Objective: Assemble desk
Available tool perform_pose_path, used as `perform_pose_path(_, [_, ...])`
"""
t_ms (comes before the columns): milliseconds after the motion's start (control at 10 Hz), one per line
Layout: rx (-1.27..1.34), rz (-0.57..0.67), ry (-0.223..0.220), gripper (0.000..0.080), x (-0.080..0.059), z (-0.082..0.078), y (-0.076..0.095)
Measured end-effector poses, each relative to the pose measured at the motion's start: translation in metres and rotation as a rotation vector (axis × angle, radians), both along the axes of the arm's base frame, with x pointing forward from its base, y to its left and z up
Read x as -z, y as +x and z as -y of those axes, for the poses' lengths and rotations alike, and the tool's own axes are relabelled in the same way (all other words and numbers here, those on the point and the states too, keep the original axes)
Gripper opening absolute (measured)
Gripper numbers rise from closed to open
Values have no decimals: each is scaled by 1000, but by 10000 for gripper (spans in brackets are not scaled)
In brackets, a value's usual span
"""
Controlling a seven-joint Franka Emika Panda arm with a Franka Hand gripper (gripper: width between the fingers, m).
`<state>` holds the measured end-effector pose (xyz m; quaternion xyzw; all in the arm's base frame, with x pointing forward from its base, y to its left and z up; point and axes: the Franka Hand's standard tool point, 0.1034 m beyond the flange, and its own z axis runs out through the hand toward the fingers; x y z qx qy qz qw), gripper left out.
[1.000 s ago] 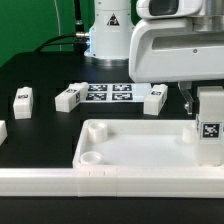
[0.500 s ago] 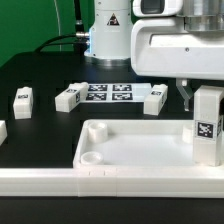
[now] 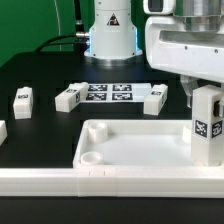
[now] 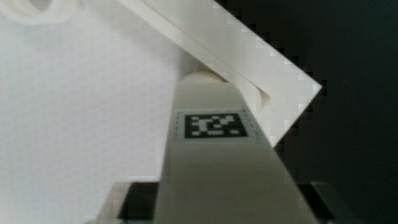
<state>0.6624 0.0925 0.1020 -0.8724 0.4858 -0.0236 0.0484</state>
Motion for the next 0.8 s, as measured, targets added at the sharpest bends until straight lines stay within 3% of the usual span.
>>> perform_pose_path(200, [11,0,0,290,0,0,0])
perform_pose_path(300, [-19,-4,-3,404,1,-1,-1])
perform_pose_path(400, [-57,-14,-7,404,2,-3,-4])
perform_pose_path(500, [-142,-16,-12,589,2,-4,-4])
perform_pose_path(600, [-224,-11,-18,636,2,-5,-4])
perform_pose_path(800, [-430,-16,-31,647,1,-7,-7])
